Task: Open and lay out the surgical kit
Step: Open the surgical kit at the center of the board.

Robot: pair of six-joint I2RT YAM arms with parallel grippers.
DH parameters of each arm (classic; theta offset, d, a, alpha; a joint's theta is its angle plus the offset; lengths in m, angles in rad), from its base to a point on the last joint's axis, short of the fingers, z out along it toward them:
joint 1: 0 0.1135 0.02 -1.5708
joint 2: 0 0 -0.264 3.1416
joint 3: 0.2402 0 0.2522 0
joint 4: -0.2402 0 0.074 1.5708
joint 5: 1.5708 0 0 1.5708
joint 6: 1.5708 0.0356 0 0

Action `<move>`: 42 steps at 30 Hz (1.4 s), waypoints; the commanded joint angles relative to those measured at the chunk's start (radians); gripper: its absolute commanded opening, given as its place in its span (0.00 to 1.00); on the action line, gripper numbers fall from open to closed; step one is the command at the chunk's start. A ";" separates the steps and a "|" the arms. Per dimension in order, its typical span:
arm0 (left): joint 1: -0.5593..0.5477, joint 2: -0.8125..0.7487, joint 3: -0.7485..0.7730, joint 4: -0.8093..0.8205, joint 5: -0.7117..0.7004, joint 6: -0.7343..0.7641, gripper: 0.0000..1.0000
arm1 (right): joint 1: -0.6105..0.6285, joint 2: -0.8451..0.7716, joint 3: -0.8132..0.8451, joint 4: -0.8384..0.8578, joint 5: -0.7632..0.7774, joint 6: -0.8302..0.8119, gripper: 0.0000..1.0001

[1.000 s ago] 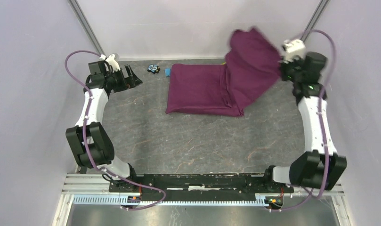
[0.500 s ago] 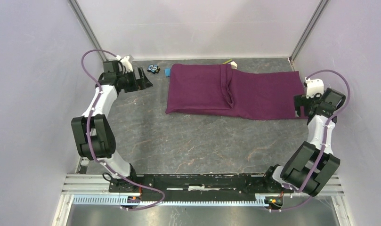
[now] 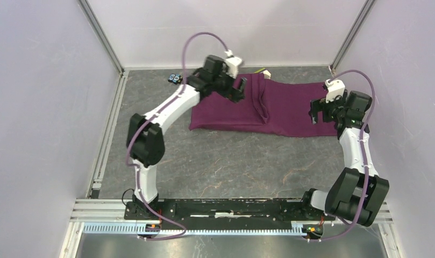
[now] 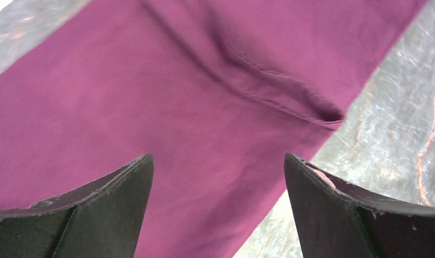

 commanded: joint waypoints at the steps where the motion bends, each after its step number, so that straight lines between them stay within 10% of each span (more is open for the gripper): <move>1: -0.131 0.116 0.146 -0.099 -0.051 0.100 0.96 | -0.007 -0.043 -0.011 -0.015 -0.045 0.033 0.98; 16: -0.307 0.341 0.286 -0.092 -0.177 -0.074 0.95 | -0.013 -0.135 -0.113 -0.001 -0.040 0.043 0.98; 42: -0.309 0.439 0.418 -0.122 -0.073 -0.092 0.37 | -0.024 -0.110 -0.127 -0.017 -0.087 0.032 0.98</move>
